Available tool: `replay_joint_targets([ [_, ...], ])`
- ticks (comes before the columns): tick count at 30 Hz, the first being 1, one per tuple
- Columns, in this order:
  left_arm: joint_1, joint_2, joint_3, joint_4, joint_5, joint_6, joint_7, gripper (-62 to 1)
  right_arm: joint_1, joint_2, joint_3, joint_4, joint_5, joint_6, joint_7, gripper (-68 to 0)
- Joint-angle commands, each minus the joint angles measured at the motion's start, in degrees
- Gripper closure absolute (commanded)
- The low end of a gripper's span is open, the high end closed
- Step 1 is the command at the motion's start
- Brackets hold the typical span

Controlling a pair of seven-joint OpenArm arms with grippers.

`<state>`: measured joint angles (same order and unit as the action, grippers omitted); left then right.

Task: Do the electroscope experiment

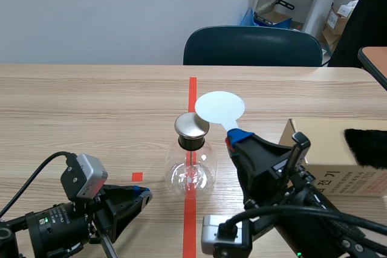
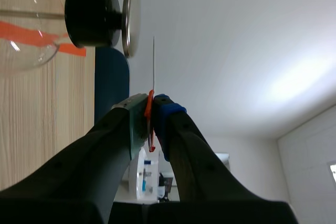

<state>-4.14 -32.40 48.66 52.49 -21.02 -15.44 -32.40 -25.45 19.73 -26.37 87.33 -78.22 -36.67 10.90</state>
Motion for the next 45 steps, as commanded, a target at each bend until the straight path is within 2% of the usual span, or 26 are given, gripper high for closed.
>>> replay_joint_targets([
  [1, -0.15, 0.17, -0.46, 1.22, -0.39, -0.28, -0.66, -4.0, 0.20, 0.74, 0.44, 0.22, 0.11, -0.81, -2.21, -0.4],
  [14, -0.74, 0.17, -0.48, 1.25, -0.59, -0.11, -1.29, -4.0, 0.20, 0.74, 0.44, 0.22, 0.11, -0.81, -20.96, -0.4],
  [20, -1.38, 0.22, -0.48, 1.25, -0.59, -0.09, -3.21, -4.0, 0.20, 0.74, 0.44, 0.22, 0.11, -0.81, -23.23, -0.4],
  [23, -1.84, 0.35, -0.59, 1.25, -0.59, 0.90, -4.17, -4.0, 0.20, 0.74, 0.44, 0.22, 0.11, -0.81, -21.42, -0.4],
  [30, -2.54, 0.68, -0.57, 1.25, -0.59, 2.69, -4.04, -4.0, 0.20, 0.74, 0.42, 0.22, 0.11, -0.81, -12.57, -0.4],
  [39, -2.54, 0.96, -0.57, 1.25, -0.59, 2.91, -4.04, -4.0, 0.20, 0.74, 0.42, 0.22, 0.11, -0.81, 0.31, -0.4],
  [45, -2.54, 0.96, -0.57, 1.25, -0.59, 2.91, -4.00, -4.0, 0.20, 0.74, 0.42, 0.22, 0.11, -0.81, 7.02, -0.4],
])
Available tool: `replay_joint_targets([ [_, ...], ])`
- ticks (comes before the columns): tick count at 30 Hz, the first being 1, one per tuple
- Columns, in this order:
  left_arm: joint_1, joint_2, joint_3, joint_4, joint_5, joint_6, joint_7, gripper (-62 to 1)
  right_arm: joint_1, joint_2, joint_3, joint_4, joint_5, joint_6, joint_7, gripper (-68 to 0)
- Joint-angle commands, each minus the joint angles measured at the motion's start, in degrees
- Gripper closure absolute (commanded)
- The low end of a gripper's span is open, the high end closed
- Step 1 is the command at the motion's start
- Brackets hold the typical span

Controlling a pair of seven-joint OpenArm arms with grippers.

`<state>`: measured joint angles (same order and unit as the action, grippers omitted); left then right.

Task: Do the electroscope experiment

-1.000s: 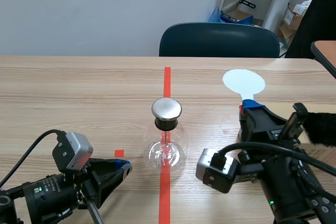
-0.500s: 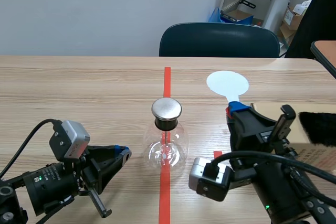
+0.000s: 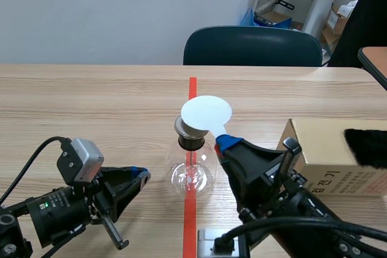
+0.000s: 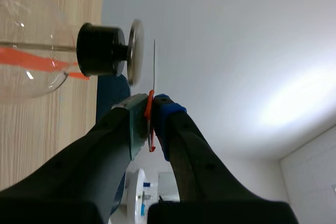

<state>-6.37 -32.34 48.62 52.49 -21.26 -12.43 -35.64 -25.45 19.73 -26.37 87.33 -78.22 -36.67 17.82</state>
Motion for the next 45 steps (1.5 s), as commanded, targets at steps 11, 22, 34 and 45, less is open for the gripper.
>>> replay_joint_targets([
  [11, -0.31, 0.90, -0.52, 1.25, -0.33, -0.11, -0.76, -4.0, 0.20, 0.74, 0.42, 0.22, 0.11, -0.81, 5.53, -0.4],
  [22, -0.31, 0.90, -0.52, 1.25, -0.33, -0.11, -0.76, -4.0, 0.20, 0.74, 0.42, 0.22, 0.11, -0.81, 5.46, -0.4],
  [34, -0.31, 0.90, -0.52, 1.25, -0.33, -0.11, -0.76, -4.0, 0.20, 0.74, 0.44, 0.22, 0.13, -0.81, -5.25, -0.4],
  [45, -0.28, 0.90, -0.52, 1.25, -0.33, -0.11, -0.76, -4.0, 0.20, 0.74, 0.44, 0.22, 0.13, -0.81, -21.77, -0.4],
])
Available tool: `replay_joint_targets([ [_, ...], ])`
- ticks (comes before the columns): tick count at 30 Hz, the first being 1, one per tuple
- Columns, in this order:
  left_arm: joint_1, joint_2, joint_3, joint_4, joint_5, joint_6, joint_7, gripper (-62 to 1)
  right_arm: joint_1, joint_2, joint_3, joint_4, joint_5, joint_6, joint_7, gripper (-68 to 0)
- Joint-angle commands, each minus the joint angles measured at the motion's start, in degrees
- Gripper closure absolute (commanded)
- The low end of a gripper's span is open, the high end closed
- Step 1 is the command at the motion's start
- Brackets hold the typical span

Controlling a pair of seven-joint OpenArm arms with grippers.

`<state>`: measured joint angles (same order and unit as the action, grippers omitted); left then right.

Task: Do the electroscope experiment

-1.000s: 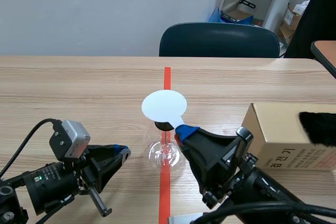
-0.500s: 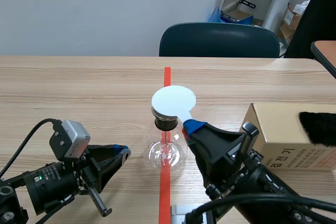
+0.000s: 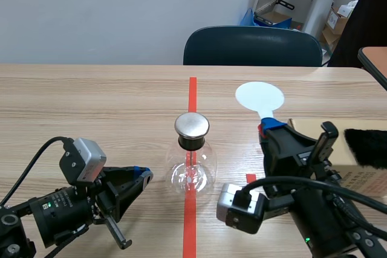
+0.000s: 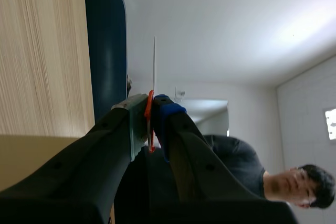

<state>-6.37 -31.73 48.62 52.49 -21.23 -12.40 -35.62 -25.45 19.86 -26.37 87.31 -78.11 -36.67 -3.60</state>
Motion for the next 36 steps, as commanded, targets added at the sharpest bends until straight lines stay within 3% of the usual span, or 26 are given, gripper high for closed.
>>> replay_joint_targets([
  [1, -0.28, 0.28, -0.52, 1.25, -0.35, -0.13, -0.79, -4.0, 0.20, 0.61, 0.44, 0.24, 0.02, -0.81, -1.40, -0.4],
  [7, -0.28, 0.28, -0.52, 1.25, -0.35, -0.13, -0.79, -4.0, 0.20, 0.61, 0.44, 0.24, 0.02, -0.81, -4.87, -0.4],
  [36, -0.26, 0.28, -0.52, 1.25, -0.33, -0.13, -0.42, -4.0, 0.20, 0.61, 0.44, 0.24, 0.04, -0.81, -4.87, -0.4],
])
